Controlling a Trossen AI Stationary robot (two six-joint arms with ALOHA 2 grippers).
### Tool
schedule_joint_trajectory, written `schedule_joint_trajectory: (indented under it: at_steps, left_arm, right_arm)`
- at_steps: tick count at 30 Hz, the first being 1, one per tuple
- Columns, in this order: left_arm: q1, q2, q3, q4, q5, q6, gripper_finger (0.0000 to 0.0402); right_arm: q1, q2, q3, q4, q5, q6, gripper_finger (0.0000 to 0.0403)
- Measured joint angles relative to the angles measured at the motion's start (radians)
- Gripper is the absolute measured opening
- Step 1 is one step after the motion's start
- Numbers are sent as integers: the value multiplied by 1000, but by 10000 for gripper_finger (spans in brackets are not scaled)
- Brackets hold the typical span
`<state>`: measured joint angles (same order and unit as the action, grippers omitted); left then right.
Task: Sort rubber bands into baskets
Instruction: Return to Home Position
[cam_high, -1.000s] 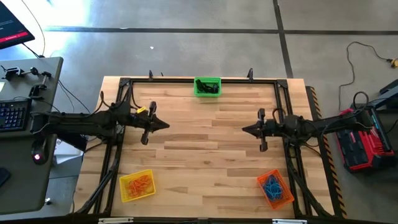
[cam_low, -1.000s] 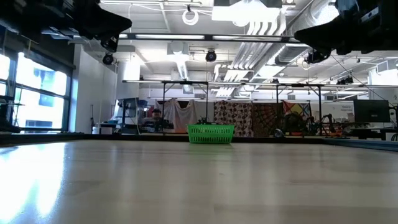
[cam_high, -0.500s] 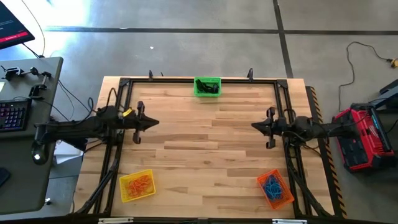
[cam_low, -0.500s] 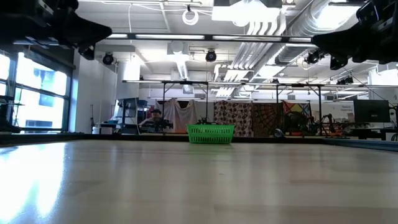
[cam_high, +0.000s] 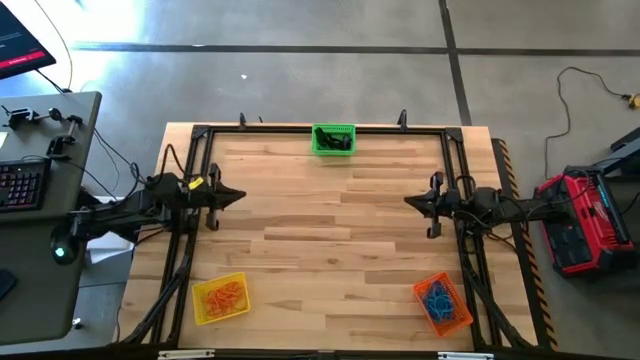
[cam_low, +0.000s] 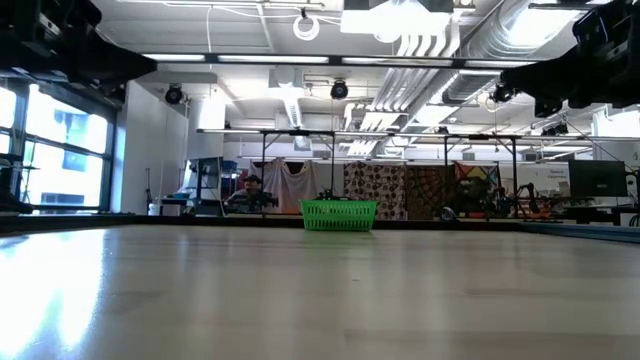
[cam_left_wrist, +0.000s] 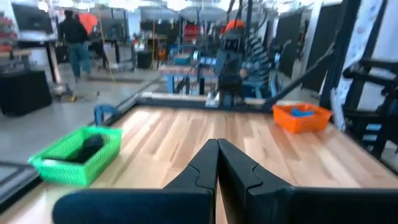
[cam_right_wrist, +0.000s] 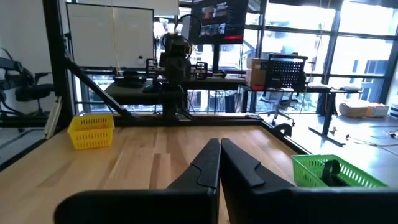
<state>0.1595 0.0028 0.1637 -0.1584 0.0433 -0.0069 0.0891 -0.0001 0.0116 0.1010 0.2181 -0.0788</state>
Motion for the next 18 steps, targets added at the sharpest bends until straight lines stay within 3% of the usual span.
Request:
schedule_joint_trajectory:
  at_steps: [8, 14, 18]
  left_arm:
    - [2, 1, -15, -2, -2, 10, 0]
    - [22, 1, -152, 204, -2, 19, 0]
    - [66, 9, -153, 183, 10, 17, 0]
  right_arm:
    - [0, 0, 0, -31, 0, 2, 0]
    - [-44, 1, -2, -28, -9, 56, 0]
    - [-110, 1, -2, -2, -60, 63, 0]
